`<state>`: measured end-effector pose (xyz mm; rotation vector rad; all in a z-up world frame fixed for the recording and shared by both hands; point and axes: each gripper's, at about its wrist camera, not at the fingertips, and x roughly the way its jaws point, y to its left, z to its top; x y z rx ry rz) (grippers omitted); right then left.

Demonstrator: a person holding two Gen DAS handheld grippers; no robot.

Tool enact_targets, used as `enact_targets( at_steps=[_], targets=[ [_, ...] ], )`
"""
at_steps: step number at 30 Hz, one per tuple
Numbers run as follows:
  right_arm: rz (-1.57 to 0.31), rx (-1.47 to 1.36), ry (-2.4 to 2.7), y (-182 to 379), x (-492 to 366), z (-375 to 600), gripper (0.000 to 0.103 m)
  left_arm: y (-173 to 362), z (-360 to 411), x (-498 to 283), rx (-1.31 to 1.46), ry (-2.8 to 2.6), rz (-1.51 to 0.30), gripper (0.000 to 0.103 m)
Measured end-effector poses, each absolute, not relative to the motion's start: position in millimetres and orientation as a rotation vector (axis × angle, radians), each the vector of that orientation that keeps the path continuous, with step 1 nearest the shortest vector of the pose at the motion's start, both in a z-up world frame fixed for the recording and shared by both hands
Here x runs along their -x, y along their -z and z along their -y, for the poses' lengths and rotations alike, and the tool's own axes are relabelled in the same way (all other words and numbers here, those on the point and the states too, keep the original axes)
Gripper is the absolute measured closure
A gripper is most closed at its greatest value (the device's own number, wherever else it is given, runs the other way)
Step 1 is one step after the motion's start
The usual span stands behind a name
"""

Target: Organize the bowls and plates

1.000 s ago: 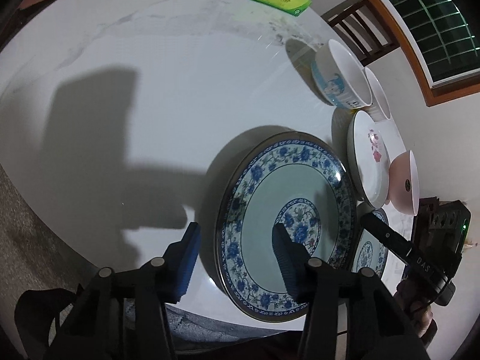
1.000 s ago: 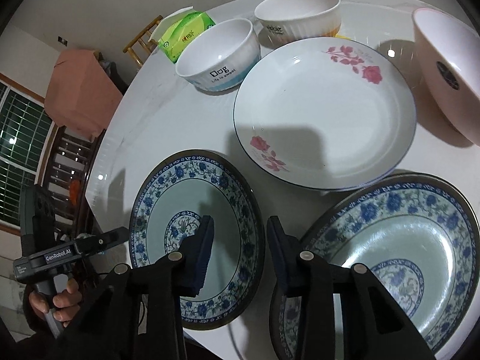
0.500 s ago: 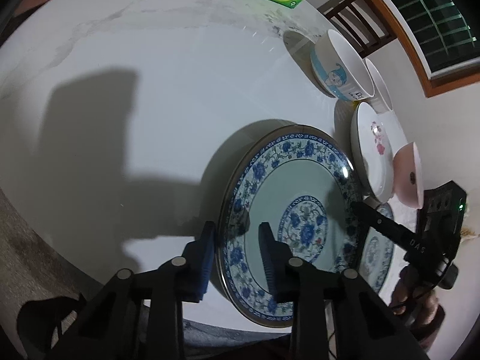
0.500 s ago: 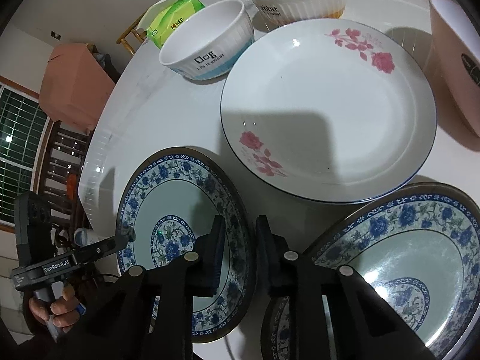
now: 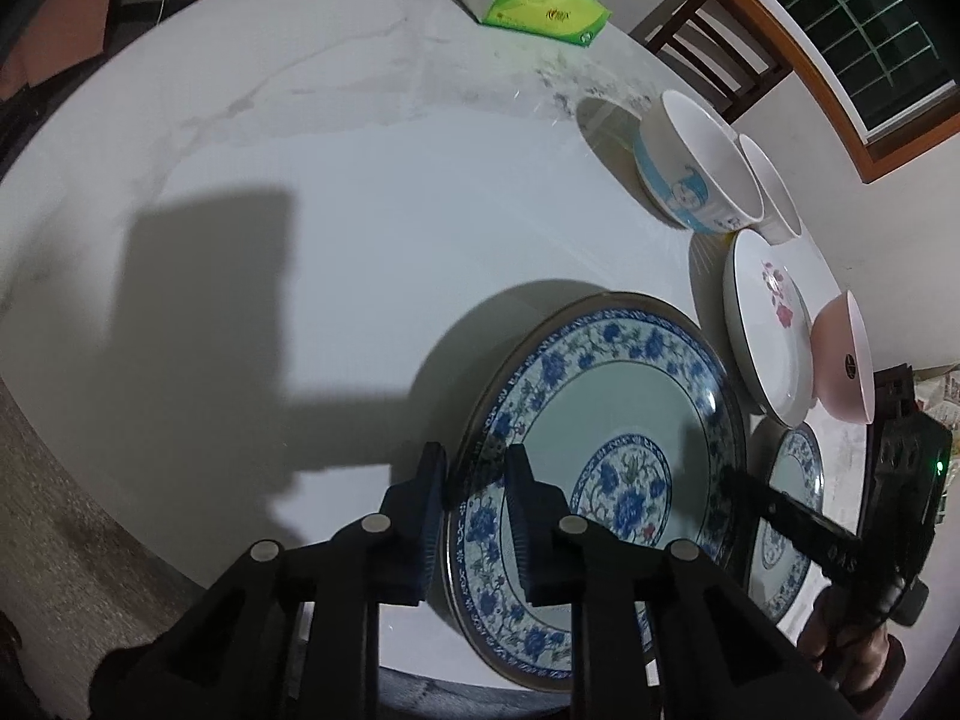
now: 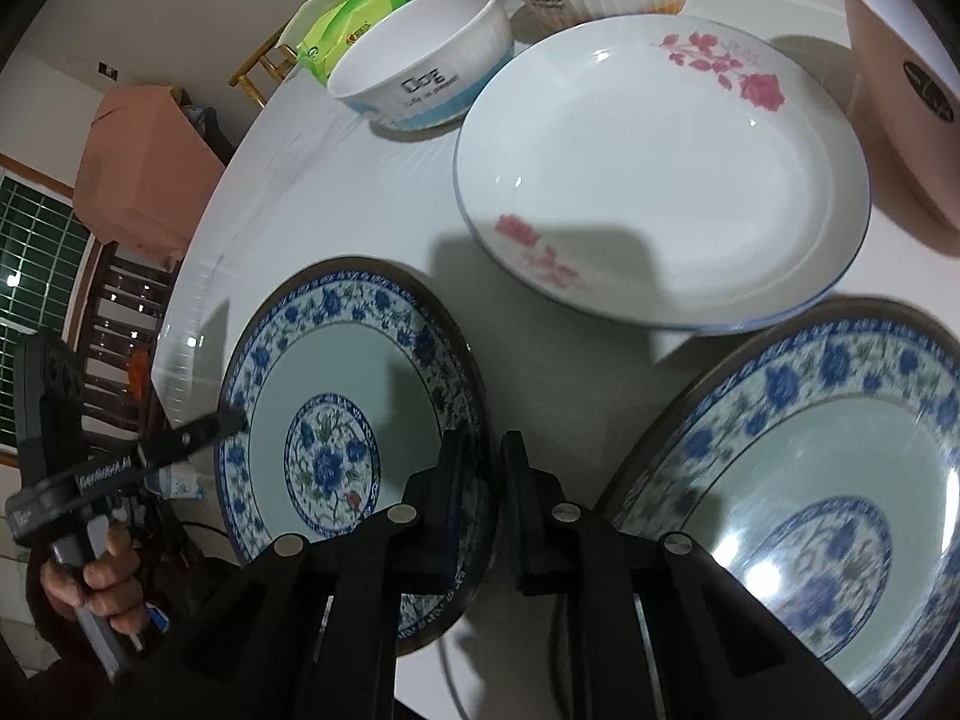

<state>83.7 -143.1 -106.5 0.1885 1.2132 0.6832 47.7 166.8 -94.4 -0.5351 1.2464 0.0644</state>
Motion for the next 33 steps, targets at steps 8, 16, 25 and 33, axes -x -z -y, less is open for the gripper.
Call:
enact_targets(
  at_steps=[8,16,25,33],
  targets=[
    [-1.217,-0.235,-0.693,107,-74,145,0.090,97,-178,-59,0.522,-0.082,-1.242,0.083],
    [-1.221,-0.260,-0.707,108,-71,143,0.090,104,-185,-68,0.522,-0.097,-1.238,0.083],
    [-1.228,-0.273,-0.705,114,-65,148,0.089,104,-189,-69,0.537,-0.100,-1.221,0.083],
    [-1.233,-0.301,-0.694,119,-62,149,0.085,109,-199,-67,0.633,-0.090,-1.208,0.080]
  ],
)
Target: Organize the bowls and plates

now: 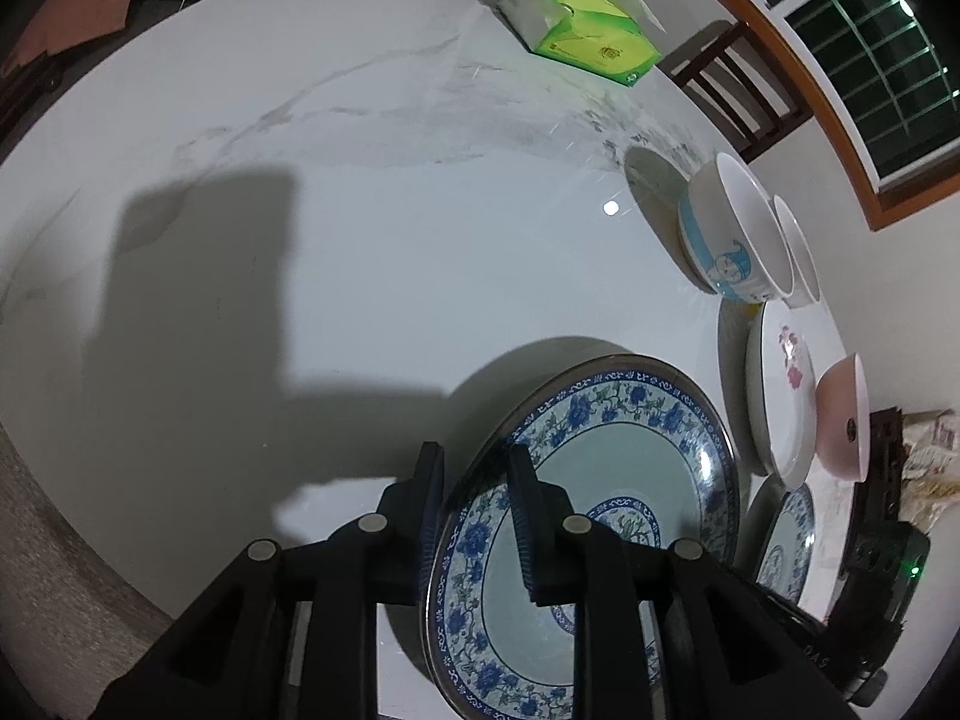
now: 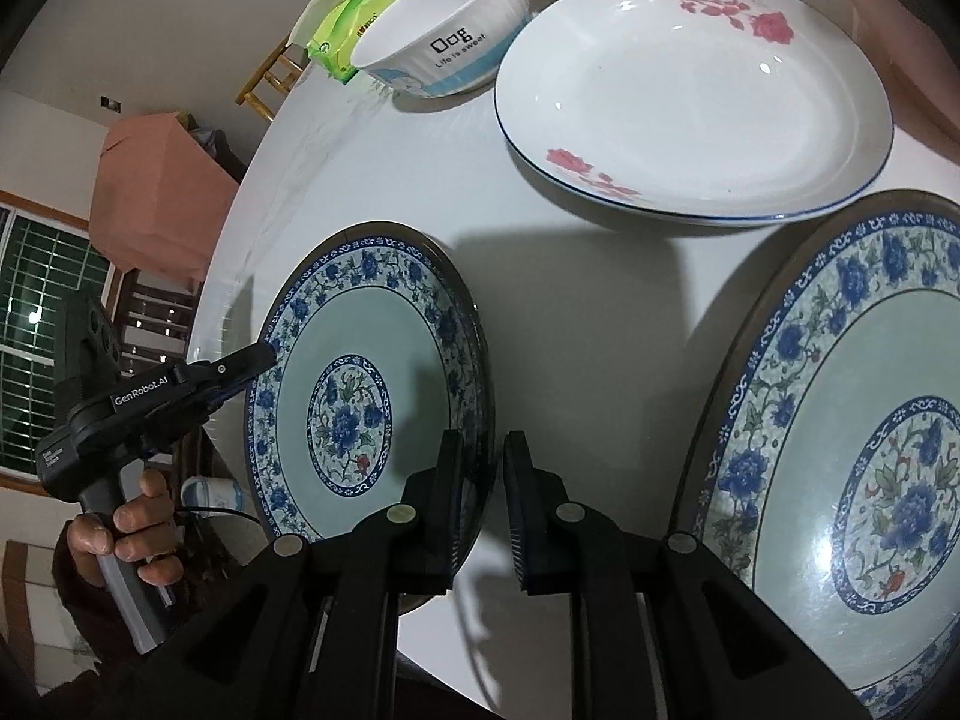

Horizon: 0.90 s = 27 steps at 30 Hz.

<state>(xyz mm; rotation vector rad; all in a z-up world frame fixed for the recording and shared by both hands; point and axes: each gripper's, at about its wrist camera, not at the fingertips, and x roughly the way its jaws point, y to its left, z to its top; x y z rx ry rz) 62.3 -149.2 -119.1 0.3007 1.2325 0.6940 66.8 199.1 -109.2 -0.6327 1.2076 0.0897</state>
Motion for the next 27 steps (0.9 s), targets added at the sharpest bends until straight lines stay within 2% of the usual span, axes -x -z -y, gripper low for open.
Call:
enact_targets(
  at_steps=[4,14,18,27],
  targets=[
    [-1.226,-0.304,-0.680,118,-62,150,0.080,109,-203,-65,0.649,-0.091,-1.185,0.079],
    [-1.176,-0.384,-0.660,111,-56,177,0.079,79,-199,-57,0.531,-0.122,-1.020,0.079],
    [-1.118,-0.416,-0.665,103,-50,194,0.079,59,-177,-54,0.434,-0.077,-0.947,0.079],
    [-0.996,-0.418,-0.663,88,-36,229,0.079,54,-118,-55,0.365,0.066,-0.937,0.079]
  ],
)
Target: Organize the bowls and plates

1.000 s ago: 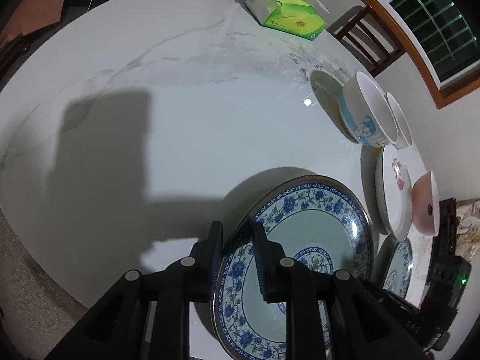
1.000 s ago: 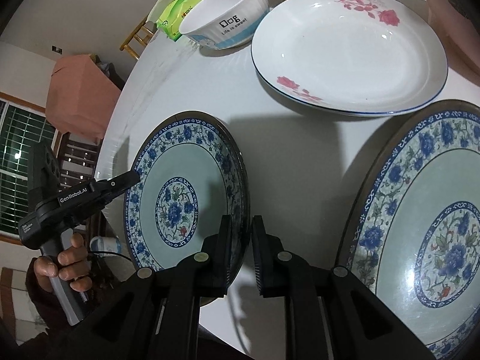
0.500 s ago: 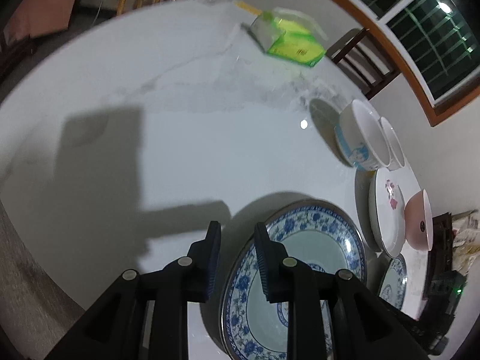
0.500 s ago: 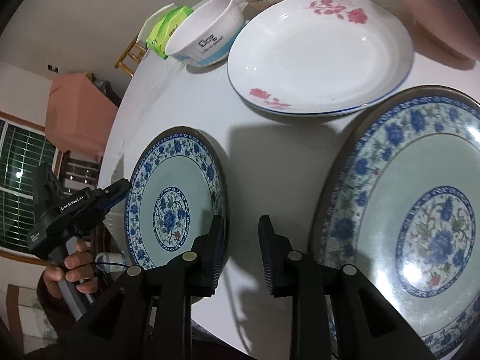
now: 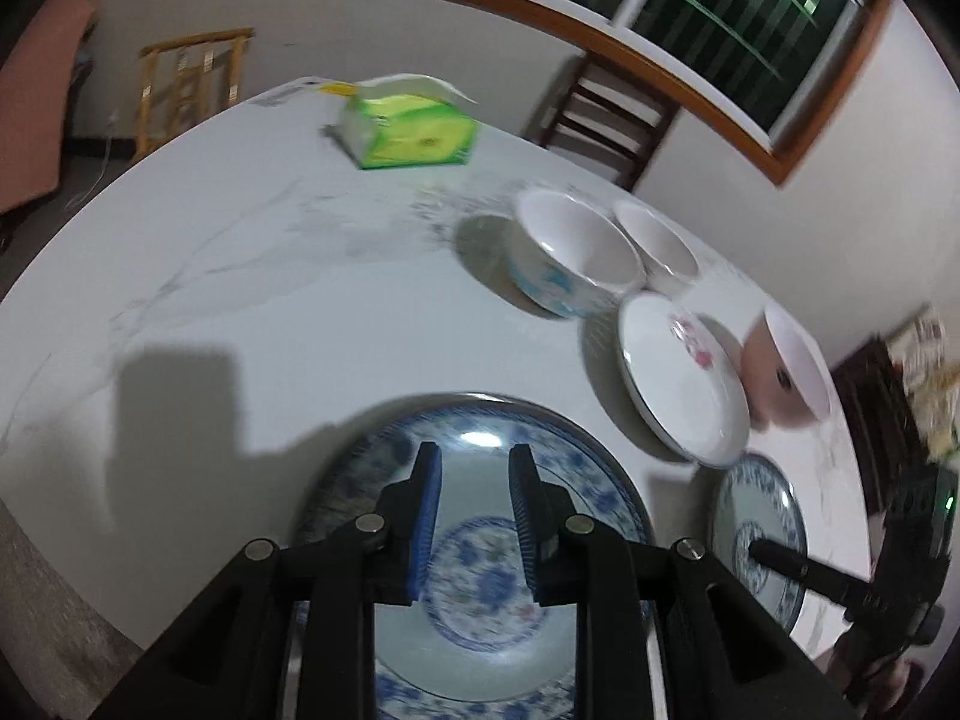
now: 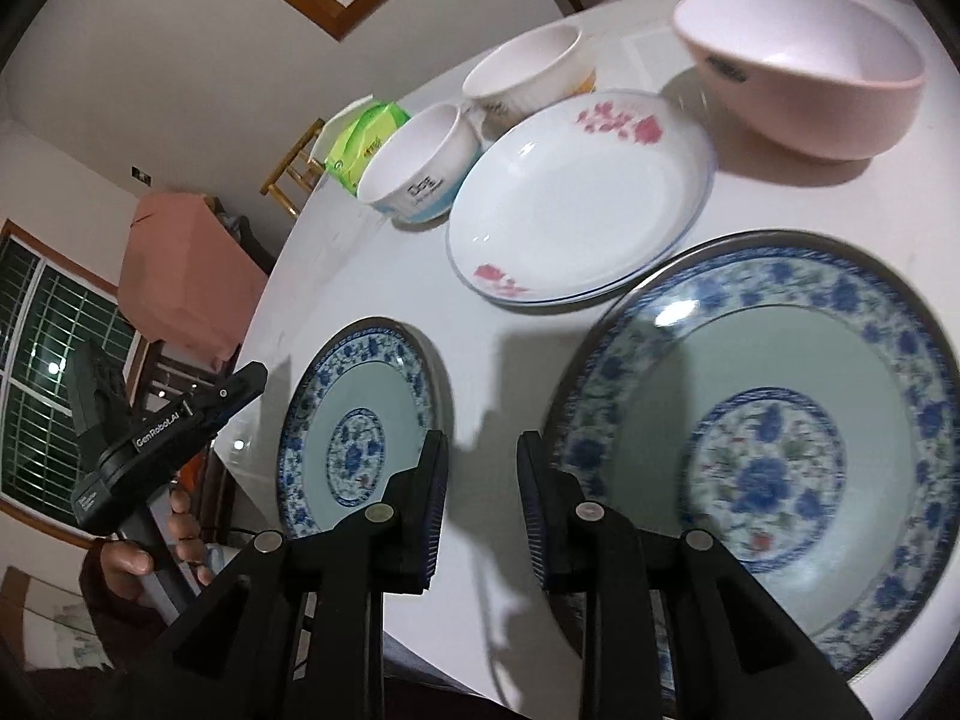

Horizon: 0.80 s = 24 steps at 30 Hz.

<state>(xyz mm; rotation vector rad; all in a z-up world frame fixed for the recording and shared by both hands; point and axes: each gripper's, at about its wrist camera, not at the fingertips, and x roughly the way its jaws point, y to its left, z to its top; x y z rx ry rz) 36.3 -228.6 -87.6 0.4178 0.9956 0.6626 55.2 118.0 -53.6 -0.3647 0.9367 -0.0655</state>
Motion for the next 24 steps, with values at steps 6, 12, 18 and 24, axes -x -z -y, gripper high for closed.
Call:
enact_targets(
  at_steps=[6,12,18,24],
  targets=[
    [-0.955,-0.419,-0.620,87,-28,257,0.078,60,-71,-58,0.360,0.181,-0.995,0.079],
    [-0.939,-0.439,-0.565,90,-23,288,0.077,68,-35,-63,0.404,0.262,-1.065,0.079],
    [-0.945,-0.510,-0.509,96,-17,326,0.069,66,-2,-68,0.406,0.322,-1.105,0.079],
    [-0.940,-0.577,-0.458,104,-15,364,0.068,79,16,-74,0.466,0.354,-1.205,0.079]
  ],
)
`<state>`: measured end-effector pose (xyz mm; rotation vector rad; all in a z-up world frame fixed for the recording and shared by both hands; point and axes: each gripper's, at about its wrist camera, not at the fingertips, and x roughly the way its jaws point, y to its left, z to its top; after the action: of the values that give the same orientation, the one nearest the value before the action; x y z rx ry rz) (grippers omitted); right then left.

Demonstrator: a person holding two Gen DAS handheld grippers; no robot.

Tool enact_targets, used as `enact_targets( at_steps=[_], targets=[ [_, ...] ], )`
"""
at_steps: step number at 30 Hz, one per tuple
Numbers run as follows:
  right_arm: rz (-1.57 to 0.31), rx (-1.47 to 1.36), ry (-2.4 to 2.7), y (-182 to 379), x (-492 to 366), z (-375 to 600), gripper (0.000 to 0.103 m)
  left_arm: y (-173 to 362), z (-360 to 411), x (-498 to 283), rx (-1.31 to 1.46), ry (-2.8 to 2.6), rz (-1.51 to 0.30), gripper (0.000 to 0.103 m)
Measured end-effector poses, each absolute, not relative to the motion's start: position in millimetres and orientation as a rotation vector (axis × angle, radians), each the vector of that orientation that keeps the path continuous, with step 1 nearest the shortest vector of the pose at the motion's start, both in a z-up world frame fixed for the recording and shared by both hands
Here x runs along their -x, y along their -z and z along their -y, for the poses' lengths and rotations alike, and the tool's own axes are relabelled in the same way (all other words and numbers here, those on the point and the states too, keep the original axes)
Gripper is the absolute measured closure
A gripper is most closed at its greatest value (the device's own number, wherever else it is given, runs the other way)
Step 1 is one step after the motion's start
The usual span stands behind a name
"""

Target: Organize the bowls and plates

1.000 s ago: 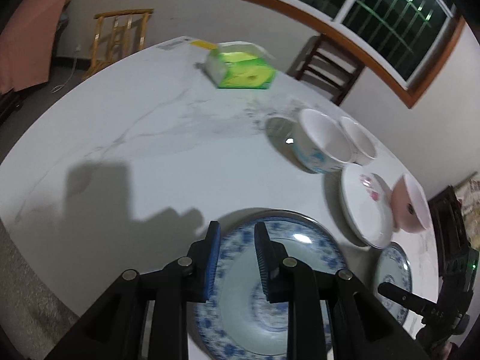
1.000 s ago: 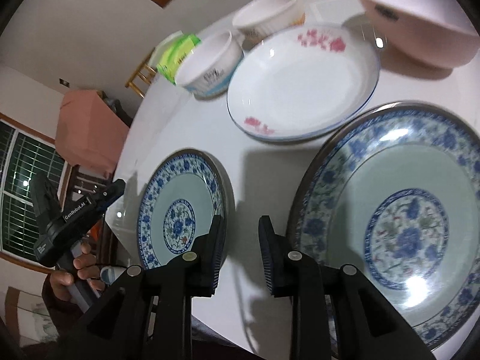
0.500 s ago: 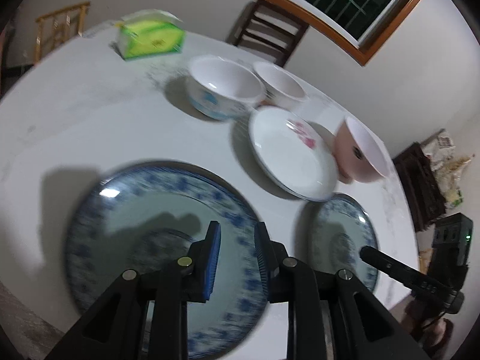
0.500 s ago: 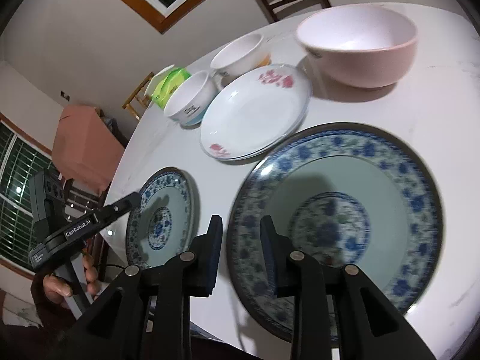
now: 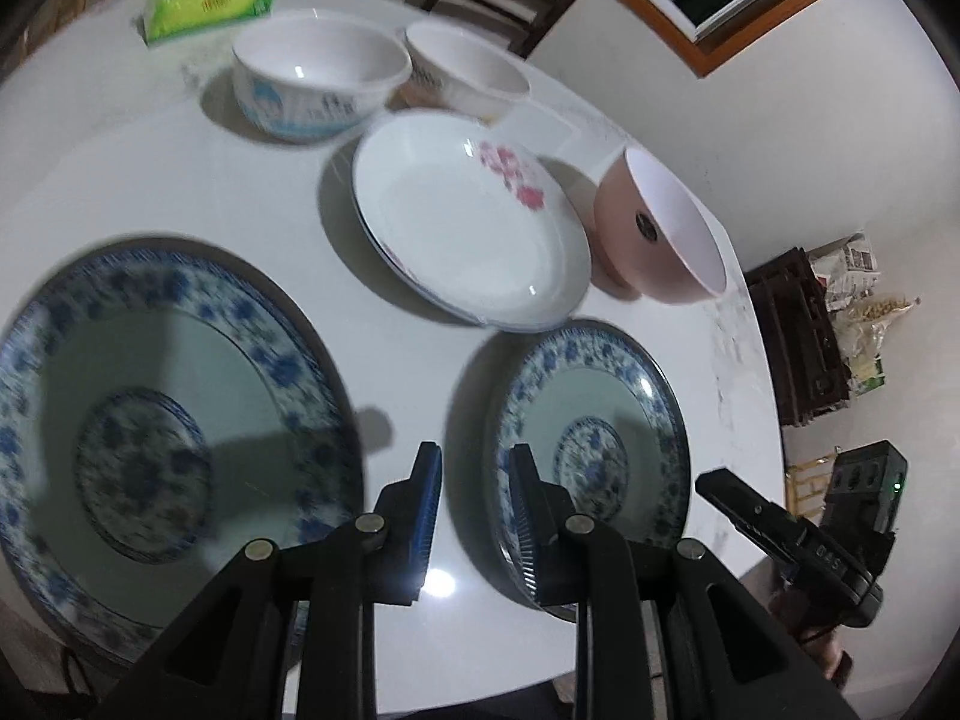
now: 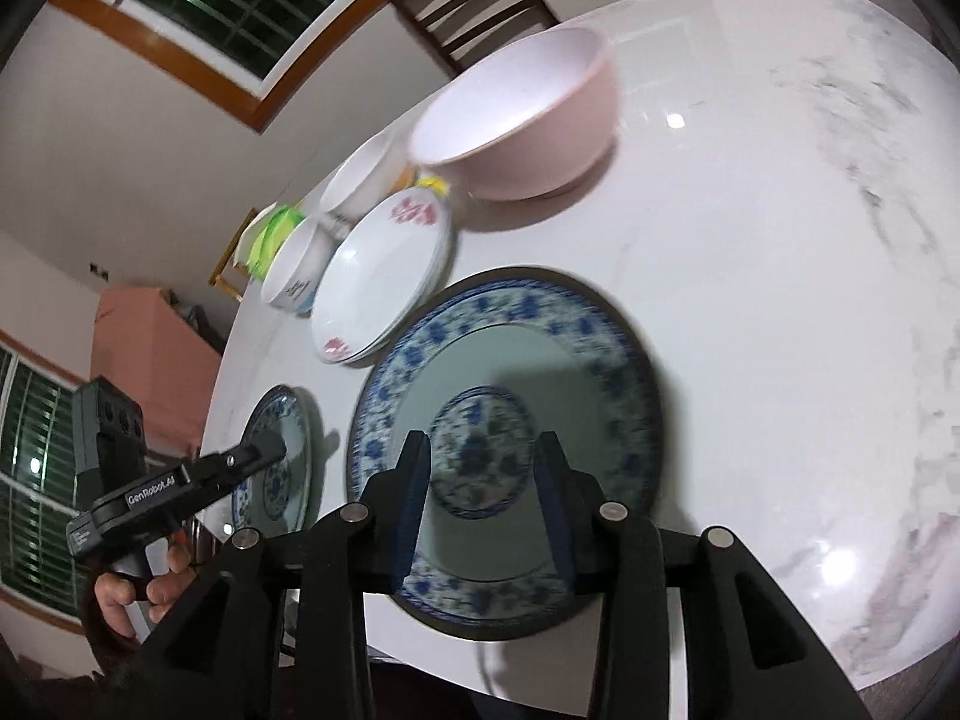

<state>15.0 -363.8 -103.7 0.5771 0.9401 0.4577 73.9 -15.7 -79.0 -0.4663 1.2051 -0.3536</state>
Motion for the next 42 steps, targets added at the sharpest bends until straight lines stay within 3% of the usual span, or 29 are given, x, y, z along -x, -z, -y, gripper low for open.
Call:
enact_targets(
  at_steps=[16,30,42],
  targets=[
    [-0.979,-0.690,-0.412,134,-29,409,0.074,98,31,-83,0.599,0.361,-1.298,0.079],
    [-1.008,-0.688,-0.420,145,-35,408,0.075,110,28,-85,0.591,0.314,-1.342,0.079],
    [-1.027,-0.671,-0.428,151,-42,405,0.083,114,36,-90,0.568,0.313,-1.354,0.079]
  ],
)
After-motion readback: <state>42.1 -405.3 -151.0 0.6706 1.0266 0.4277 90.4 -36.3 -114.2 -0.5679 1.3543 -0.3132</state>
